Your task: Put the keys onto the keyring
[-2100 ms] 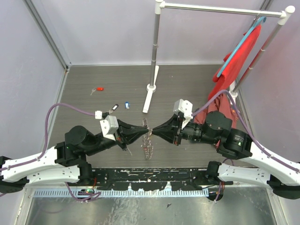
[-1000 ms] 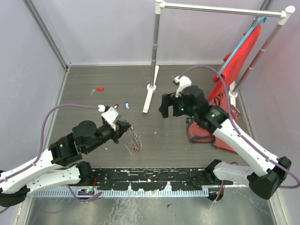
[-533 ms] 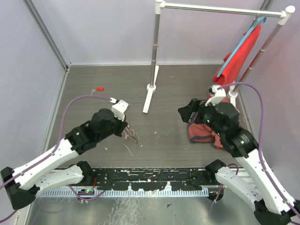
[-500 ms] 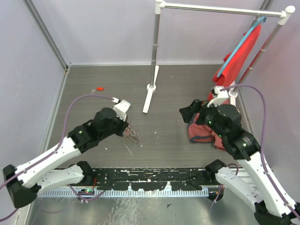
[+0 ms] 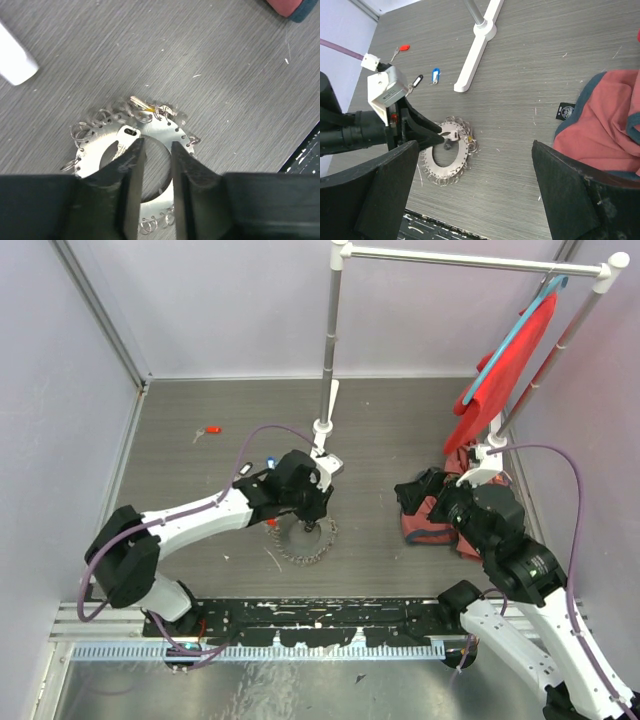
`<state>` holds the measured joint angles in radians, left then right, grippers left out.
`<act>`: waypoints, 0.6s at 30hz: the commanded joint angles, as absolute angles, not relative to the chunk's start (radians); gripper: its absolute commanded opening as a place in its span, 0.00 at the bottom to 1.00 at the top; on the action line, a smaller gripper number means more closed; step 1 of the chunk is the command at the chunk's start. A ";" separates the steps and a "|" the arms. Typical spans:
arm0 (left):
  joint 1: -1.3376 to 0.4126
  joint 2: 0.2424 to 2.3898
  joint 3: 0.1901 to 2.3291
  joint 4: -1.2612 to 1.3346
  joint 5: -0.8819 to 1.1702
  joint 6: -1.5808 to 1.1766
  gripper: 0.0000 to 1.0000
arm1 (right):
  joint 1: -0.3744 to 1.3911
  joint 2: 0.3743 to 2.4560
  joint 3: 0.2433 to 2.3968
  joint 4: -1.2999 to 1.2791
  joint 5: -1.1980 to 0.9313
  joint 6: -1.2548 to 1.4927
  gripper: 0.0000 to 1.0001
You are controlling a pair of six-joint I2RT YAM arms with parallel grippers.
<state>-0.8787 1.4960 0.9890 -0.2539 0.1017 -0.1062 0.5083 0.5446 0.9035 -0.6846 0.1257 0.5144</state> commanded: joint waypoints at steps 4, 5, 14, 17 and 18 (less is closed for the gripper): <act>-0.876 1.487 1.052 -0.189 0.154 -0.090 0.54 | 0.508 0.481 0.886 -0.620 0.189 0.536 1.00; -0.877 1.460 1.048 -0.194 0.131 -0.089 0.61 | 0.508 0.470 0.884 -0.610 0.191 0.528 1.00; -0.788 1.082 0.985 -0.316 -0.105 -0.215 0.99 | 0.509 0.446 0.980 -0.643 0.179 0.341 1.00; -0.732 0.951 0.953 -0.396 -0.161 -0.283 0.98 | 0.508 0.413 0.995 -0.632 0.176 0.303 1.00; -0.722 0.903 0.941 -0.426 -0.193 -0.297 0.98 | 0.508 0.400 0.997 -0.629 0.178 0.293 1.00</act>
<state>-0.7715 1.0340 0.9993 -0.2913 -0.0620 -0.1909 0.5083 0.4458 0.9413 -0.6804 0.1608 0.3782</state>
